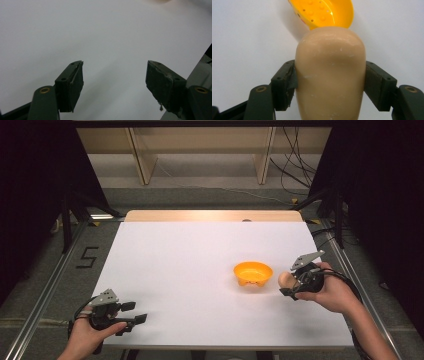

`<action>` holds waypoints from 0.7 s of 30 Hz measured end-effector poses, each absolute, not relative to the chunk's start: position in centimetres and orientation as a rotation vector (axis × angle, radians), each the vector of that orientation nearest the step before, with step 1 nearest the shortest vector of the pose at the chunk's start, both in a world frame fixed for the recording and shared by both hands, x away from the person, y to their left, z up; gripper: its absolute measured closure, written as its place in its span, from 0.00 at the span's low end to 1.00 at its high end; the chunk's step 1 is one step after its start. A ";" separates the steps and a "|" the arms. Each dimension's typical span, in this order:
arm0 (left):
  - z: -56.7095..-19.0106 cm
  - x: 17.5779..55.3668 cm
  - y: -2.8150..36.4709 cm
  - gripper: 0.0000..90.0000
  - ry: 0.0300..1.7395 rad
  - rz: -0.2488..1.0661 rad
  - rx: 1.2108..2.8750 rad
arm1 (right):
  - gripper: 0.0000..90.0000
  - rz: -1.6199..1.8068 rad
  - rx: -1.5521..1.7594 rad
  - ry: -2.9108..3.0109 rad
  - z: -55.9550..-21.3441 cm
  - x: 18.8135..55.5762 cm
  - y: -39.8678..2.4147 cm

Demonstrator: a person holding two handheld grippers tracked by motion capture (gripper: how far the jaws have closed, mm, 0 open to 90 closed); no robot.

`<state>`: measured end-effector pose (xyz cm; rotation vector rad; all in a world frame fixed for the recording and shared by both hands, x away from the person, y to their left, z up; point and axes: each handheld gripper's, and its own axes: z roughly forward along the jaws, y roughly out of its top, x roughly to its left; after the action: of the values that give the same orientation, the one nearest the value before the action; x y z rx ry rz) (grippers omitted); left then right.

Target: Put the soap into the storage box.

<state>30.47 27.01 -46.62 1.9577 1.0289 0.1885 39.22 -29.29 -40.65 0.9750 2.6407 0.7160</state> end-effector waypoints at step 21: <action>-46.6 30.5 27.2 0.33 1.029 0.203 1.978 | 0.37 0.844 0.950 2.552 -39.8 39.7 -28.8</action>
<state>30.48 27.15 -46.55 1.9779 1.0290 0.2034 39.67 -28.82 -39.84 0.9502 2.5516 0.8442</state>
